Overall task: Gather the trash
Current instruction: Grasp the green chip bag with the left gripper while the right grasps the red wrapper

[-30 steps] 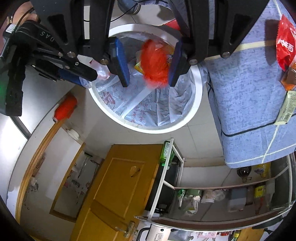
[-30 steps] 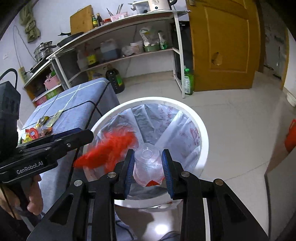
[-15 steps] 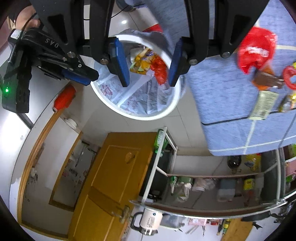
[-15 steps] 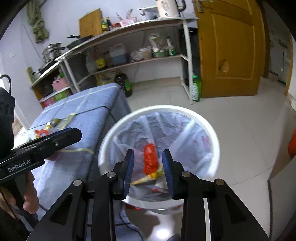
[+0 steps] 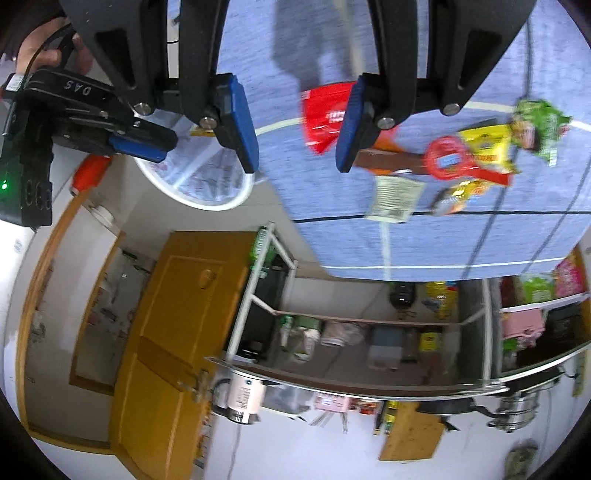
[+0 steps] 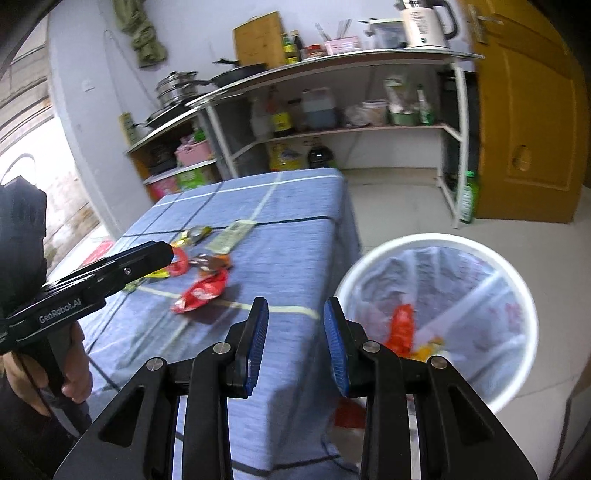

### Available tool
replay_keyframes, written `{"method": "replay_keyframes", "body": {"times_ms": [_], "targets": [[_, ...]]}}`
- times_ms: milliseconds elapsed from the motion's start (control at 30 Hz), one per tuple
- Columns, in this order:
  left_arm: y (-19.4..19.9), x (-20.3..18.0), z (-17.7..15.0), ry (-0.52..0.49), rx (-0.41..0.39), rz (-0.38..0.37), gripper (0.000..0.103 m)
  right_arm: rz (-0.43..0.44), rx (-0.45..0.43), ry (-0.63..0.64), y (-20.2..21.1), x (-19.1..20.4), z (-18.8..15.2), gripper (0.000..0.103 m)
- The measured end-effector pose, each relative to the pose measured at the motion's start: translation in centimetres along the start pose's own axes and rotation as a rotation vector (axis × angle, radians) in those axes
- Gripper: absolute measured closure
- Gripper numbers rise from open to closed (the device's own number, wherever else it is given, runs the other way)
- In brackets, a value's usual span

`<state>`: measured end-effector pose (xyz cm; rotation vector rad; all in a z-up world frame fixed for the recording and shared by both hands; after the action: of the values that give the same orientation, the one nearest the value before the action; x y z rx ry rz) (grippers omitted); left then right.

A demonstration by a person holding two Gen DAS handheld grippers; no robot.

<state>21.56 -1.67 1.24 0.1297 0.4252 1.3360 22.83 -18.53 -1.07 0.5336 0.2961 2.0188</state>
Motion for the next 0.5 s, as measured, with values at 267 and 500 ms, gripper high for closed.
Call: {"method": "replay_keyframes", "body": {"times_ms": [267, 500], "targets": [[2.8, 7.8, -0.3, 0.032, -0.033, 0.148, 0.054, 0.099, 0.064, 0.031, -3.8, 4.8, -0.6, 0.07], [4.5, 14.1, -0.3, 0.051, -0.068, 0.285, 0.047, 0.137, 0.139, 0.019, -7.1, 6.9, -1.8, 0.07]]}}
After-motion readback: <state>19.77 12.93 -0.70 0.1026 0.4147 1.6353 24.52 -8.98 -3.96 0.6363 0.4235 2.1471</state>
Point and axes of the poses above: each gripper's, at about its wrist camera, not at the fingertips, and y roughly against the way its jaws point, x to its left, z to its top, the point moved 5 cm from there along -y, roughly the way its jaws point, and after that the axes turned 14 degrees about -x, right-handed, at the moved point
